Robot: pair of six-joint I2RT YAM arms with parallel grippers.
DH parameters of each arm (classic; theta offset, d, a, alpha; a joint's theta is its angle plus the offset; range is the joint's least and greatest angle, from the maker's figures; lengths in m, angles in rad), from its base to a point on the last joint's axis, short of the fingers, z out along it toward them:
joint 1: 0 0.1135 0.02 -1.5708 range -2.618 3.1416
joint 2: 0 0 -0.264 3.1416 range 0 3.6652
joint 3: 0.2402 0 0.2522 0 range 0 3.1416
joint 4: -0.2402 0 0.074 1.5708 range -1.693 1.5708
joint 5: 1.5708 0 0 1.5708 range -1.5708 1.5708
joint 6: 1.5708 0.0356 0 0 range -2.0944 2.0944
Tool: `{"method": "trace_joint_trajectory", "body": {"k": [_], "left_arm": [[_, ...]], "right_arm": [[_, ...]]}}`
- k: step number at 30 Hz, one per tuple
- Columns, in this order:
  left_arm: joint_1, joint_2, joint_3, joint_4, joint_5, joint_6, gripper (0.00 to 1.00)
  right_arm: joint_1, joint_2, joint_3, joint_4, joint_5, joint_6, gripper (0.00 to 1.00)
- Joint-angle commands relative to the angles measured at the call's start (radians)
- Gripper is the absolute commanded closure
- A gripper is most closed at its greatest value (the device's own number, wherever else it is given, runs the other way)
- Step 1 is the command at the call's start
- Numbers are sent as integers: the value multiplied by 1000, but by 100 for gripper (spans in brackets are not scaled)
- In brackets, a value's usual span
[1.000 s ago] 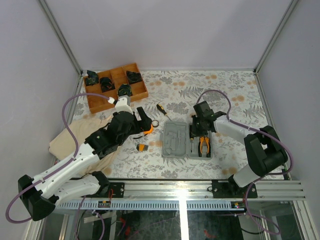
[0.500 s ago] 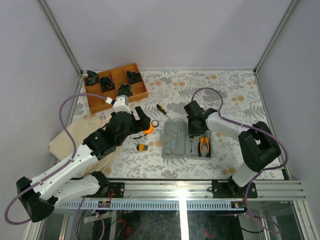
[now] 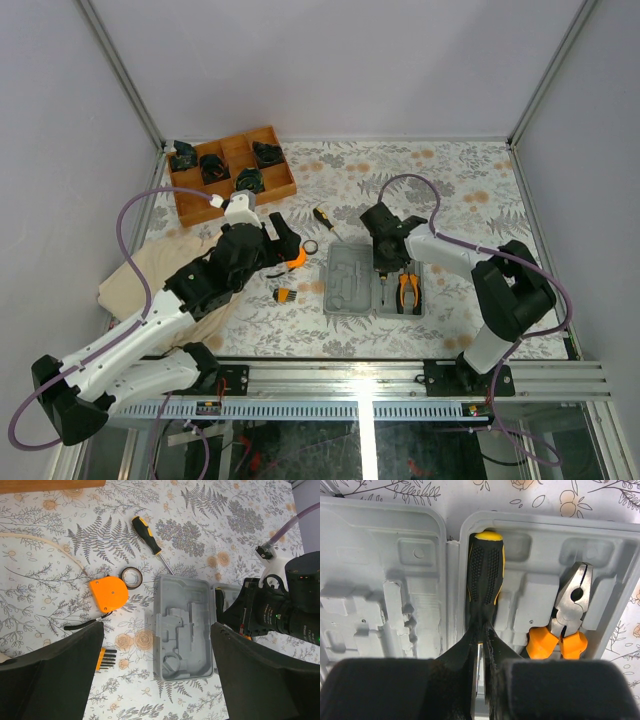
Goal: Sort the tools into containers
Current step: Place the screwdriver in the storage box, then pick up the screwdriver from the center of the board.
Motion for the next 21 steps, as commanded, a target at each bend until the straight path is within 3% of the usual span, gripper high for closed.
{"method": "trace_joint_trajectory", "body": {"k": [1,21], "left_arm": [[9,-9,-4,34,-18,-10,14],[8,19,-1,34,-8,-14,13]], "right_arm": [[2,144,-87,-55,52,5,100],[36,283,-92,-30,-5,27,100]]}}
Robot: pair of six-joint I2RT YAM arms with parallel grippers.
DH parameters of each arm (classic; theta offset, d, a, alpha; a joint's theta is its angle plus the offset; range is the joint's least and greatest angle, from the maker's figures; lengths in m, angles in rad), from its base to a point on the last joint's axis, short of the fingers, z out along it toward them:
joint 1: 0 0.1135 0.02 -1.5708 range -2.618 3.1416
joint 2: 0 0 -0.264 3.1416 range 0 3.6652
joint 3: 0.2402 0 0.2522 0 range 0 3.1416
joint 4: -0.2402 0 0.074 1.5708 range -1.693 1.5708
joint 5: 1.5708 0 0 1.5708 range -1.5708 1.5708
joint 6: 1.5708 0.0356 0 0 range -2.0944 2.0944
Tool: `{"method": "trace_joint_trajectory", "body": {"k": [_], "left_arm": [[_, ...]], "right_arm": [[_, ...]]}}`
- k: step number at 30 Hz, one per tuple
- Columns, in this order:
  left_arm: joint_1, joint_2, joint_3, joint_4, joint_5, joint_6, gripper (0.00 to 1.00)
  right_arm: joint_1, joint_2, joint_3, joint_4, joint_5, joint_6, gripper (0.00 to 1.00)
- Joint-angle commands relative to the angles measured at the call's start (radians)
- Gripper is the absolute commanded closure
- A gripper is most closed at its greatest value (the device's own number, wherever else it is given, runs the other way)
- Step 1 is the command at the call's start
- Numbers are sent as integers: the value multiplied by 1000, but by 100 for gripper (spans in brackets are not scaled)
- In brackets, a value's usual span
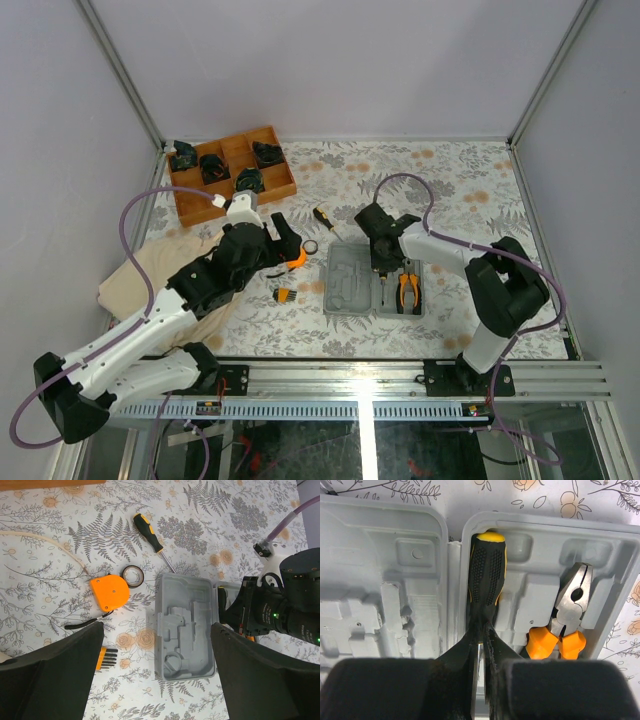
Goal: Sort the tools into containers
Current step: Pick up the screwdriver from the center of the board.
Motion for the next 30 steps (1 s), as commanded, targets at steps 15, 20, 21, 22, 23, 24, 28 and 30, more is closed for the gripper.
{"method": "trace_joint_trajectory", "body": {"k": [15,20,21,22,23,24,28,30], "left_arm": [[8,3,-4,5,-21,-38,14],[9,-9,2,-8,-35,-29,14],[9,-11,3,-12,-38,-29,13],[8,-13,4,-15,-40,-29,13],[9,-15,4,-19,-44,-31,13],[9,-17,4,-21,-49,-33,13],[9,-25,9,-40,-65,-38,13],[9,-27,10,-56,-86,-47,13]], "right_arm": [[23,-18,-39,-7,-5,-19,94],[23,-156,22,-2,20,-49,78],[22,-181,26,4,30,-55,75],[23,-208,28,15,35,-62,73],[23,-232,28,31,36,-73,71],[23,-250,29,48,34,-88,69],[23,-275,62,93,-11,-154,63],[23,-268,83,116,-33,-175,61]]}}
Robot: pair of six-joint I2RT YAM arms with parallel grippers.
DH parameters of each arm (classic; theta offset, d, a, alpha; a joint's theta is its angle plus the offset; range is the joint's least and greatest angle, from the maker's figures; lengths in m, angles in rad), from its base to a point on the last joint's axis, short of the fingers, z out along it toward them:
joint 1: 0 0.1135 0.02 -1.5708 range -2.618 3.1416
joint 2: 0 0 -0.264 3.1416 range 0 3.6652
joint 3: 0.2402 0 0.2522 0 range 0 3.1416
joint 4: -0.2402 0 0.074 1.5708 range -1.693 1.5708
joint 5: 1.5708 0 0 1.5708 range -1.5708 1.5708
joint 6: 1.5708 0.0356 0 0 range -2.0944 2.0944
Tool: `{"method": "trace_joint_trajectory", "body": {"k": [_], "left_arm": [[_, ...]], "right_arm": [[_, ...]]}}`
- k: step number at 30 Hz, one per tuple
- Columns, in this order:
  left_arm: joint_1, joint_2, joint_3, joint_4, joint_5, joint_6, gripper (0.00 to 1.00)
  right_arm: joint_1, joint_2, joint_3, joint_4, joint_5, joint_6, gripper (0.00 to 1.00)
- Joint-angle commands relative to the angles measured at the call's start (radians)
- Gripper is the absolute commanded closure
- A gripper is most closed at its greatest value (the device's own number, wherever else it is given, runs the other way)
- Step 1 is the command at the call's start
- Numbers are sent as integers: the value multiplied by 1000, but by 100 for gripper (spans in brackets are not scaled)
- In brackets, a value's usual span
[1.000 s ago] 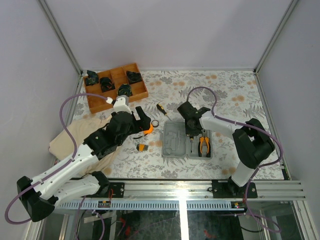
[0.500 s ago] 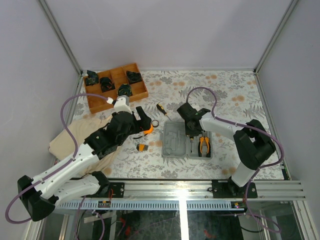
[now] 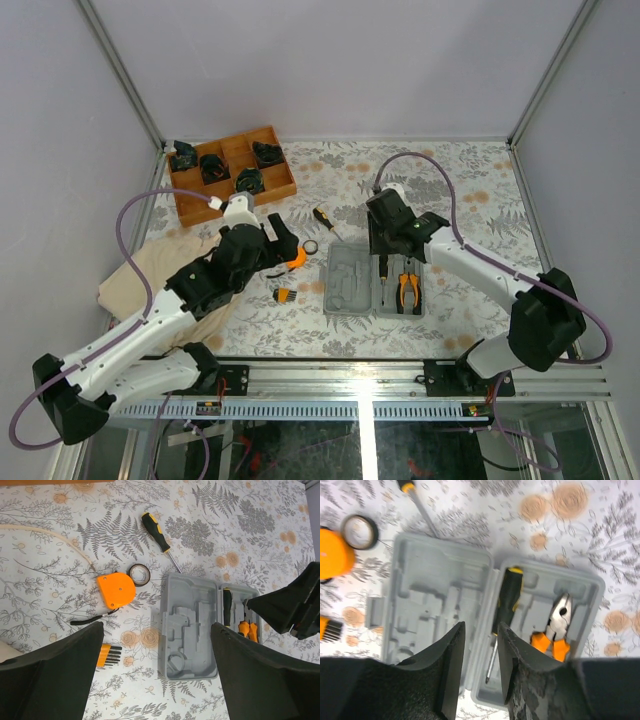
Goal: Sort the tools into containers
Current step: Pick up the screwdriver from the center of the board.
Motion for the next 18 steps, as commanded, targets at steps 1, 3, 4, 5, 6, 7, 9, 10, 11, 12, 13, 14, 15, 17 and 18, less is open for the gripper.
{"method": "trace_joint_trajectory", "body": {"k": [1,3,4,5,6,7,9,10,11,12,13,14,15,17,18], "left_arm": [[9,-22,12,-43,-76,-32,13],[8,-23,16,-65,-86,-43,13],[8,-24,17,-75,-89,-48,13],[8,-25,17,-82,-92,-50,13],[9,-25,19,-88,-94,-50,12],[8,-27,20,-94,-96,-49,12],[7,-27,23,-103,-102,-51,12],[9,-29,22,-103,-103,-51,12],[9,-30,22,-102,-105,-51,12],[9,-31,22,-102,-105,-50,12],[8,-30,22,-102,-106,-46,12],[8,-30,23,-102,-105,-42,12],[9,-29,24,-103,-105,-37,12],[8,-32,26,-103,-108,-30,12],[9,-35,25,-103,-109,-29,11]], "right_arm": [[4,1,70,81,-57,-83,60],[3,20,97,103,-71,-100,58],[3,33,112,112,-77,-108,57],[2,56,128,120,-83,-114,57],[3,74,146,126,-89,-120,56],[3,95,165,129,-97,-127,56],[2,138,206,133,-113,-140,55],[1,161,228,137,-119,-147,54],[1,177,245,141,-127,-154,54],[-1,213,265,143,-138,-161,53],[-3,242,288,141,-151,-168,53],[-5,267,311,140,-162,-173,53],[-6,290,330,141,-170,-179,52],[-10,329,361,154,-188,-186,52],[-12,347,379,162,-197,-189,52]]}}
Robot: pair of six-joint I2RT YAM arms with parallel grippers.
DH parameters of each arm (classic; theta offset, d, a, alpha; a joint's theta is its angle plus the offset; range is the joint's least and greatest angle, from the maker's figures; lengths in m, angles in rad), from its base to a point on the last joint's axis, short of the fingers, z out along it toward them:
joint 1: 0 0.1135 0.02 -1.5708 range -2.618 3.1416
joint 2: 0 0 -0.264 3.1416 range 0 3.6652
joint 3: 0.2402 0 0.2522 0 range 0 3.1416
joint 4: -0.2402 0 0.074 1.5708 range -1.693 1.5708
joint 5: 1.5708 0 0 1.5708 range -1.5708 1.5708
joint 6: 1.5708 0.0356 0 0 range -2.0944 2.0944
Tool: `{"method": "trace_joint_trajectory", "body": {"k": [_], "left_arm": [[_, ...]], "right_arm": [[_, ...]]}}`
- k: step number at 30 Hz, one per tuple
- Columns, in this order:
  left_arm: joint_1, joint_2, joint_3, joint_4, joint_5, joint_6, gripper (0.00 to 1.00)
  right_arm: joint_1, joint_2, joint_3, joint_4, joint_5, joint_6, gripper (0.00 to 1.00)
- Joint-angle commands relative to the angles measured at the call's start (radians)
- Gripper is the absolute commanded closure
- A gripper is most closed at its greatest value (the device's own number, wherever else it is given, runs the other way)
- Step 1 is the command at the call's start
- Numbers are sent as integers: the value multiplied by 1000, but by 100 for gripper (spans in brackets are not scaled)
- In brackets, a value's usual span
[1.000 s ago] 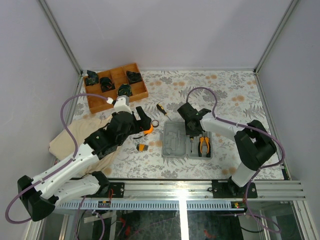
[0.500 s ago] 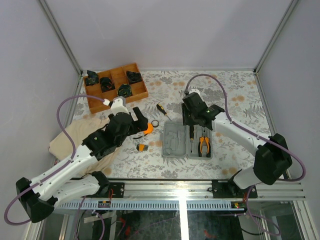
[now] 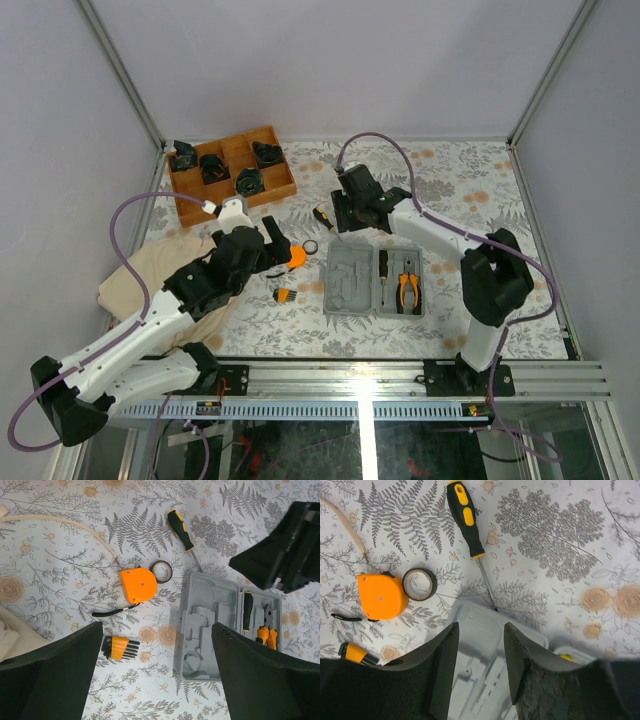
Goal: Sort the tools into containers
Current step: Pick up the screwdriver from the center of the board.
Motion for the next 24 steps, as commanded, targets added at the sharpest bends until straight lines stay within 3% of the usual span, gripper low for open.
{"method": "trace_joint_trajectory", "body": {"k": [1,24], "left_arm": [[5,-21,25,-13,-40,6,11],[5,-84,0,-2,-33,22,6]], "right_arm": [[-12,64,98,46,-59,-43,51],[-56,435,421,-48,-209,-232,50]]}}
